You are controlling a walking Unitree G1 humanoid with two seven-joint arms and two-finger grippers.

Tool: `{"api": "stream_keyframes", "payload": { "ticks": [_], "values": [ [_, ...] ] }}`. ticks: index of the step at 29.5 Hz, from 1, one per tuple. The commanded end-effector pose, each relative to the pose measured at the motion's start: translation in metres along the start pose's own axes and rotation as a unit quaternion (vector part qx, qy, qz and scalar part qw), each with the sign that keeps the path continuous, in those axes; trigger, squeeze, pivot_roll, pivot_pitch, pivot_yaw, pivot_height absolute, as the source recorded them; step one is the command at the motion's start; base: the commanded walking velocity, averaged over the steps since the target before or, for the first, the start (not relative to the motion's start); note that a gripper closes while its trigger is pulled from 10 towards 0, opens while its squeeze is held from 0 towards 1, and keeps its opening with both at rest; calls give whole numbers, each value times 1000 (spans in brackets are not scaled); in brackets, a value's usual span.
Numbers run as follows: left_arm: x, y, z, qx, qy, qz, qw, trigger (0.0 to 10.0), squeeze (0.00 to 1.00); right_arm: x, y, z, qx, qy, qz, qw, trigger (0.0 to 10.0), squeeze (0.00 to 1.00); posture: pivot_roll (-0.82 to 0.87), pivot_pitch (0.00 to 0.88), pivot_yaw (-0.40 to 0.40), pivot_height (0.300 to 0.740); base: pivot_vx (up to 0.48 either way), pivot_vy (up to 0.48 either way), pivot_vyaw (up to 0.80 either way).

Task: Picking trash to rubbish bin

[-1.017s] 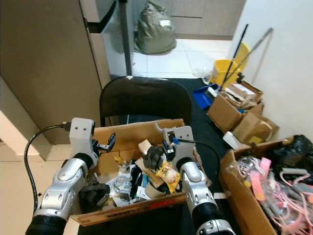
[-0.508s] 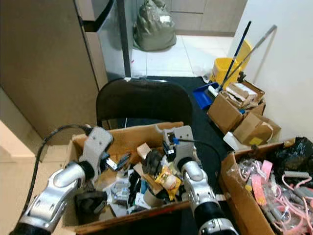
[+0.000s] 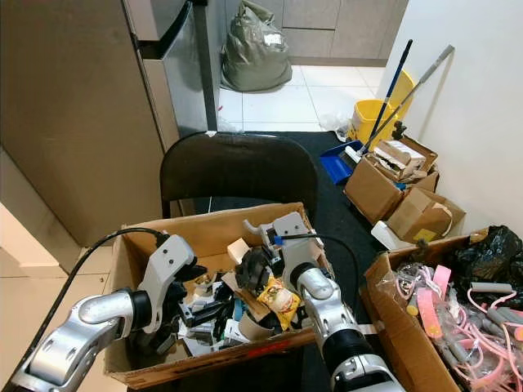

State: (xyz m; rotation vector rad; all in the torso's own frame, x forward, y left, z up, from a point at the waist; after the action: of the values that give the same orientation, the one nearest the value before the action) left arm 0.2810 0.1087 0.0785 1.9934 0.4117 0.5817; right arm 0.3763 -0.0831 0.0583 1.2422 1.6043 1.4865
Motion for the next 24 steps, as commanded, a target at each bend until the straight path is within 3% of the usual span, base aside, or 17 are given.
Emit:
{"api": "stream_keyframes", "payload": {
  "ticks": [1, 4, 5, 6, 10, 11, 13, 14, 16, 17, 19, 24],
  "values": [
    [-1, -1, -4, 10, -7, 6, 1000, 10000, 0, 0, -5, -1, 9, 0, 17, 1000, 10000, 1000, 90, 91, -32, 740, 0, 0, 0],
    [0, 0, -5, 11, -8, 2, 1000, 10000, 0, -3, -7, -1, 11, -14, 0, 1000, 10000, 1000, 90, 91, -32, 740, 0, 0, 0],
    [0, 1, -4, 10, -7, 0, 1000, 10000, 0, -4, -7, -1, 10, -20, 0, 1000, 10000, 631, 87, 87, -26, 740, 0, 0, 0],
    [1, 1, -4, 10, -6, -1, 1000, 10000, 0, -6, -7, -1, 11, -26, 0, 1000, 10000, 0, 87, 87, -26, 740, 0, 0, 0],
    [4, 1, -4, 13, 1, 0, 1000, 10000, 0, -10, -7, -2, 11, -37, 10, 999, 10000, 0, 83, 86, -20, 740, 0, 0, 0],
    [20, 1, 0, 15, 55, 7, 998, 10000, 0, -22, -8, -4, 6, -72, 37, 997, 10000, 0, 79, 85, -16, 740, 0, 0, 0],
    [20, 1, 0, 15, 55, 7, 998, 10000, 0, -22, -8, -4, 6, -72, 37, 997, 10000, 0, 79, 85, -16, 740, 0, 0, 0],
    [30, 0, 1, 16, 92, 8, 996, 10000, 0, -29, -9, -6, 5, -94, 43, 995, 10000, 0, 74, 87, -11, 740, 0, 0, 0],
    [60, -4, 2, 28, 200, -15, 979, 10000, 0, -47, -11, -15, -6, -141, 53, 989, 10000, 0, 66, 86, -6, 740, 0, 0, 0],
    [60, -4, 2, 28, 200, -15, 979, 10000, 0, -47, -11, -15, -6, -141, 53, 989, 10000, 0, 66, 86, -6, 740, 0, 0, 0],
    [78, -13, -2, 57, 286, 0, 957, 10000, 0, -73, -18, -32, -14, -218, 83, 972, 10000, 0, 51, 85, 3, 740, 0, 0, -222],
    [80, -8, 0, 51, 311, 11, 949, 10000, 0, -92, -24, -49, -23, -271, 104, 957, 10000, 0, 48, 85, 5, 740, 0, 0, -673]
  ]
}}
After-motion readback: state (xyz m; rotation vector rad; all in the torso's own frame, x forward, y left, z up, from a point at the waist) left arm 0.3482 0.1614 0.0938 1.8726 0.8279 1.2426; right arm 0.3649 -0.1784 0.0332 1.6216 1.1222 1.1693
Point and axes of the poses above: a point about 5 cm out from each wrist's last joint towards the gripper, its own z axis pointing out of the wrist towards the gripper, its own y axis along the axis of the wrist's last joint, x = y × z, the point moved 5 cm from there along z, pointing out of the wrist towards the gripper, and after that the axes turned 14 degrees about z, right-handed, at the moved point
